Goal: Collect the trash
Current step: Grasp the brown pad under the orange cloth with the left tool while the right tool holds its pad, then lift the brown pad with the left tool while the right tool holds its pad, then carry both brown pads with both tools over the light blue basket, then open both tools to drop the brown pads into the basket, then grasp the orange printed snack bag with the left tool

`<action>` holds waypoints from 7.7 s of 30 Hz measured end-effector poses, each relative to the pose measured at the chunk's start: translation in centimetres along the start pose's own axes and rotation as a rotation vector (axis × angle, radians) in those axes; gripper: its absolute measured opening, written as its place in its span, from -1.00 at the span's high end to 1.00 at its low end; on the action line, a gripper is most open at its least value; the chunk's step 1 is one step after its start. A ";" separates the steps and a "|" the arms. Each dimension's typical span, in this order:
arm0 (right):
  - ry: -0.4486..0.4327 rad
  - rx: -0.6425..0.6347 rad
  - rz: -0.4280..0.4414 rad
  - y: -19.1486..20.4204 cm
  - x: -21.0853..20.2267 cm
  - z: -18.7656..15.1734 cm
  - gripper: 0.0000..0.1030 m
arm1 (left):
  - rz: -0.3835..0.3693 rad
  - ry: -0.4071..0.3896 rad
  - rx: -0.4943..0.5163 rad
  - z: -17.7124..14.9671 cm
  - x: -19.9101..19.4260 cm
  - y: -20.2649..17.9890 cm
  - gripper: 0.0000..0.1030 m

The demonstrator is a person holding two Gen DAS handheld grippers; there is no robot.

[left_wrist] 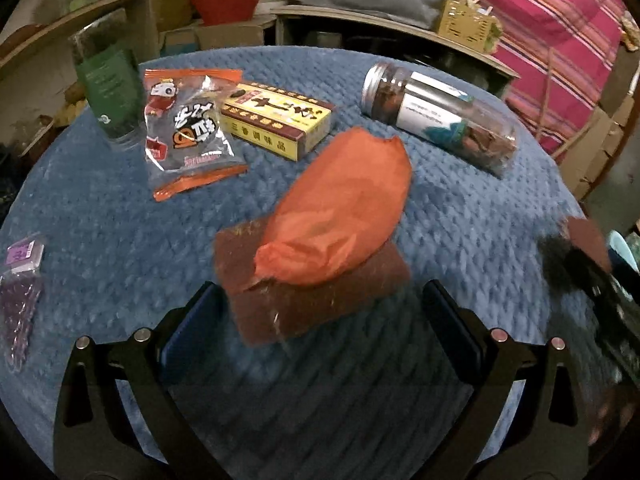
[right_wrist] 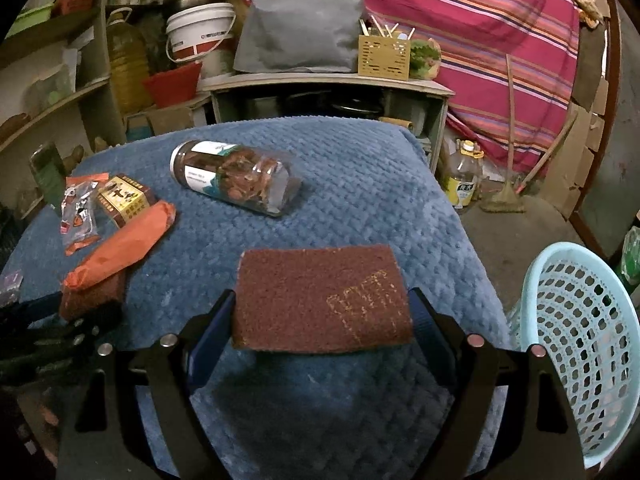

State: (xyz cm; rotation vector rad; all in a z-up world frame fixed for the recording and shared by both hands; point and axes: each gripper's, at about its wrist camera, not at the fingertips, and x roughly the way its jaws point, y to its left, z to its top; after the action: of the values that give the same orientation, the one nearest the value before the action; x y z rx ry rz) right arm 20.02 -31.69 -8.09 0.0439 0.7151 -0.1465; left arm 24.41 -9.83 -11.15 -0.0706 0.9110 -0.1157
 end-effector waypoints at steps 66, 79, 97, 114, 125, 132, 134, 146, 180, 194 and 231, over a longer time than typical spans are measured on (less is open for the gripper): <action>0.067 -0.281 -0.009 18.3 3.9 1.4 -0.85 | -0.224 0.011 0.306 -3.1 -4.0 10.3 -0.73; 0.107 -0.281 -0.035 18.2 4.5 1.0 -0.85 | -0.174 -0.068 0.234 -1.9 -6.4 15.5 -0.73; 0.123 -0.191 -0.005 12.7 4.0 1.6 -0.88 | -0.109 -0.143 0.102 0.7 -7.0 17.9 -0.73; 0.160 -0.096 0.010 8.9 4.2 0.8 -0.88 | -0.096 -0.135 0.100 1.0 -6.1 16.6 -0.73; 0.149 -0.051 0.078 7.9 4.2 0.5 -0.63 | -0.088 -0.142 0.088 1.4 -6.0 15.8 -0.73; 0.051 -0.057 0.088 6.7 1.1 1.1 -0.62 | -0.047 -0.175 0.120 1.6 -6.3 12.9 -0.73; 0.017 -0.049 0.087 5.6 0.0 1.4 -0.62 | -0.041 -0.194 0.136 1.6 -6.8 11.5 -0.73; -0.105 0.068 -0.050 -8.0 -5.9 2.7 -0.63 | -0.170 -0.320 0.249 2.9 -9.0 -3.0 -0.73; -0.087 0.394 -0.297 -31.8 -9.9 -6.1 -0.63 | -0.461 -0.187 0.575 -4.7 -5.4 -34.7 -0.84; -0.046 0.348 -0.263 -29.2 -7.9 -5.1 -0.63 | -0.427 -0.249 0.470 -2.3 -7.7 -29.1 -0.89; -0.138 0.173 -0.006 -6.6 -2.0 2.0 -0.92 | 0.047 -0.243 0.123 6.4 -0.8 5.6 -0.89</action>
State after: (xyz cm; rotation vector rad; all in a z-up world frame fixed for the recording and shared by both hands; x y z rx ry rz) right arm 18.87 -38.12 -5.22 0.1951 0.5640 -0.2146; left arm 29.42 -4.13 -7.25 0.0500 0.6608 -0.1163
